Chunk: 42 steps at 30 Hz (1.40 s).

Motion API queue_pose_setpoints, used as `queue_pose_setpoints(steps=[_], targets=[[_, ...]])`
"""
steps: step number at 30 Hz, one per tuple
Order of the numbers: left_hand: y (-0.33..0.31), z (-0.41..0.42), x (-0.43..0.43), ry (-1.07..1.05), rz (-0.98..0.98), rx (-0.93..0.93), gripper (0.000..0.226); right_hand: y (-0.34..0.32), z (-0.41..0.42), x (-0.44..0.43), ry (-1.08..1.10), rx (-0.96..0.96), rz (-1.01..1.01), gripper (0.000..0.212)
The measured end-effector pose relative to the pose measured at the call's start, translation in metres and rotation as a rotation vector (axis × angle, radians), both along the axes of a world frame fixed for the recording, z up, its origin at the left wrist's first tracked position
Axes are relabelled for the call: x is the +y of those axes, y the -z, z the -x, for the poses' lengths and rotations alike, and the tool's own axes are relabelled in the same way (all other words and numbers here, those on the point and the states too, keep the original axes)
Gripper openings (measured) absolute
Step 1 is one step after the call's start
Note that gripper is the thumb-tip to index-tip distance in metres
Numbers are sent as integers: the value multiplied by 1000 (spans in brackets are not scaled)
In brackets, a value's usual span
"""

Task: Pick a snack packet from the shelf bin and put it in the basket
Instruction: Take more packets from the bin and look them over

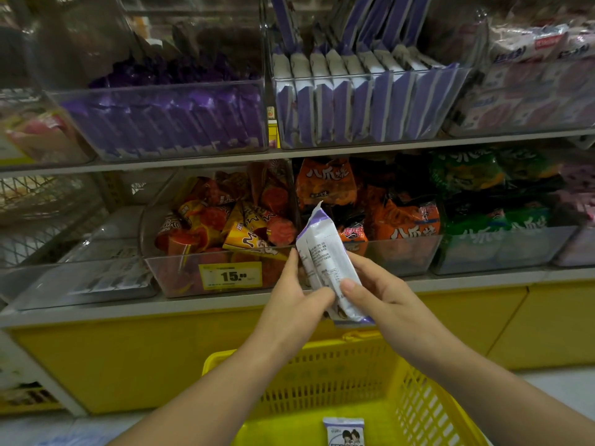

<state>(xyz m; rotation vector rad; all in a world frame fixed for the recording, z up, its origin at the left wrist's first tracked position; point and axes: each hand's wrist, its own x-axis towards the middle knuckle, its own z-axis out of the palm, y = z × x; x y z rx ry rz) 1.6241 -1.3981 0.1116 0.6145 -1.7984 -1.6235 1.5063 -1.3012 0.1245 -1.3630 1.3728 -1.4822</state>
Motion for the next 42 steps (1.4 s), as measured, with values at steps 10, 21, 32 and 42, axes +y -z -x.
queue_pose_setpoints(steps=[10, 21, 32, 42], targets=[[-2, -8, -18, -11, -216, -3, 34, -1, 1, 1, -70, -66, -28, 41], [-14, -10, -2, 110, 128, -19, 65, -10, 15, 1, 109, -305, 32, 50], [-110, -7, 5, -77, 458, 196, 70, -109, 13, -4, 130, -286, 210, 57], [-210, 4, -38, -212, 555, 207, 41, -209, 35, -49, 222, 185, 142, 23]])
